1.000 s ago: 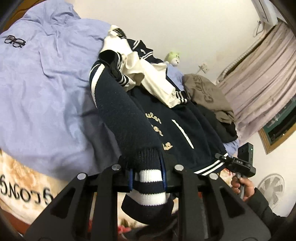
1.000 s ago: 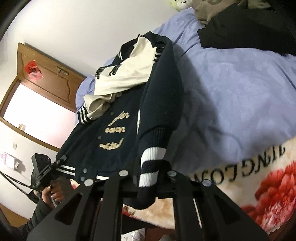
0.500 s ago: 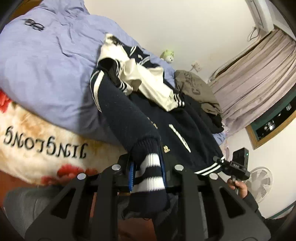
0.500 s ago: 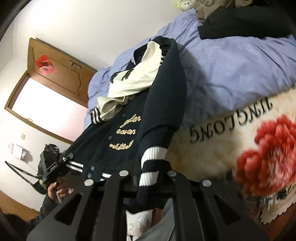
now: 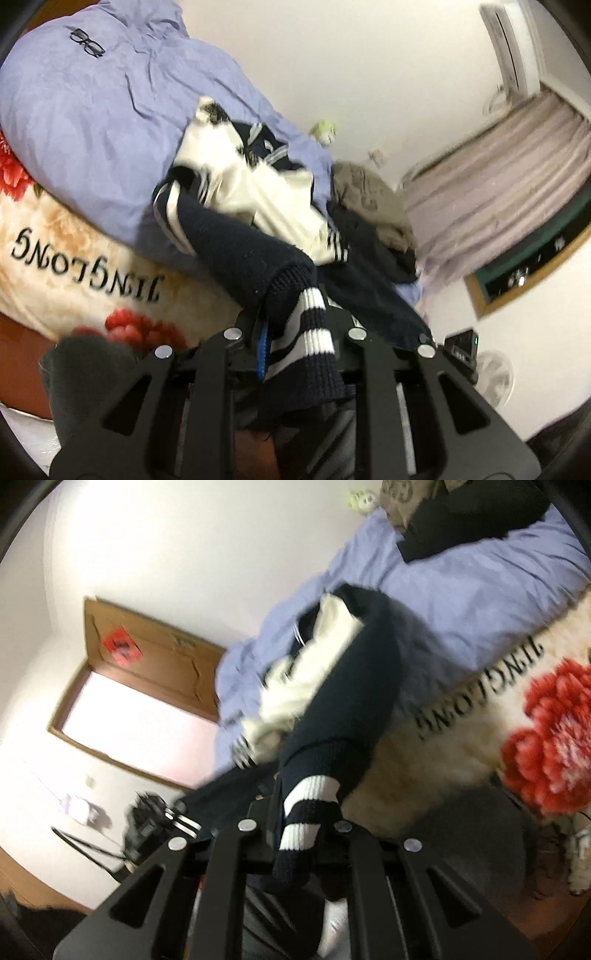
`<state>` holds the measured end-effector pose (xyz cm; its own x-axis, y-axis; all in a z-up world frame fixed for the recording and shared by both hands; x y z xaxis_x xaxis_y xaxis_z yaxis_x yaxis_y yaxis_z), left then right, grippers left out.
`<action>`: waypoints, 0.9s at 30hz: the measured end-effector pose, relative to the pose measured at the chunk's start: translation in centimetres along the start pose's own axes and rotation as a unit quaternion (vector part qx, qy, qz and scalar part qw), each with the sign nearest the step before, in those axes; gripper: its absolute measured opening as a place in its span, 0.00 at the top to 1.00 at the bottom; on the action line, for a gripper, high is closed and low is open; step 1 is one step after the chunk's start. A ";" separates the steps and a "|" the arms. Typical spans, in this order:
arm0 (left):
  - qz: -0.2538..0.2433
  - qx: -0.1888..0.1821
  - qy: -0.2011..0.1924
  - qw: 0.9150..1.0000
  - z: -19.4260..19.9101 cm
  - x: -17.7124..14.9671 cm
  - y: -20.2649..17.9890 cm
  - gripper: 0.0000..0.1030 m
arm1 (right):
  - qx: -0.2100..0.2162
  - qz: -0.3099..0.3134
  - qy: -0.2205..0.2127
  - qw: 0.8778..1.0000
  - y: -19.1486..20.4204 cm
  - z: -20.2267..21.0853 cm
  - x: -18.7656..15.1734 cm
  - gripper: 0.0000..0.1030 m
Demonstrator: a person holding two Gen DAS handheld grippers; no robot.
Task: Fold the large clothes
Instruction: 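Carry the held hem with both grippers over the collar, folding the jacket in half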
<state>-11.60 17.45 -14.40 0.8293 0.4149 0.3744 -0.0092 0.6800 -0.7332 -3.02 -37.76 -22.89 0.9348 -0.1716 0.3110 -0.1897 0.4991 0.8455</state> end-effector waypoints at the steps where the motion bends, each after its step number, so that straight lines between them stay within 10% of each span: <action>1: 0.006 -0.005 -0.007 1.000 0.0 0.9 -0.1 0.80 | 0.008 -0.001 -0.009 1.000 0.4 -0.1 1.3 0.90; 13: 0.044 0.021 -0.049 0.998 -3.6 17.8 -0.4 0.79 | 0.028 -0.004 -0.053 0.998 3.7 -4.3 18.4 0.90; 27: 0.104 0.139 -0.018 0.985 -18.9 36.3 10.6 0.79 | -0.123 0.014 0.004 0.992 -1.7 -21.4 40.2 0.90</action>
<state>28.95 28.27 -19.32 0.7729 0.5802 0.2567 -0.3327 0.7152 -0.6147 41.32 -27.33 -21.15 0.9329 -0.1478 0.3285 -0.1380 0.6958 0.7048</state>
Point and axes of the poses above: each gripper's, at about its wrist camera, not at the fingertips, and z roughly against the way its jaws point, y to its left, x to its top, the point moved 6 cm from there along -z, roughly the way its jaws point, and after that the axes turned 9 degrees about y, right-handed, at the moved point
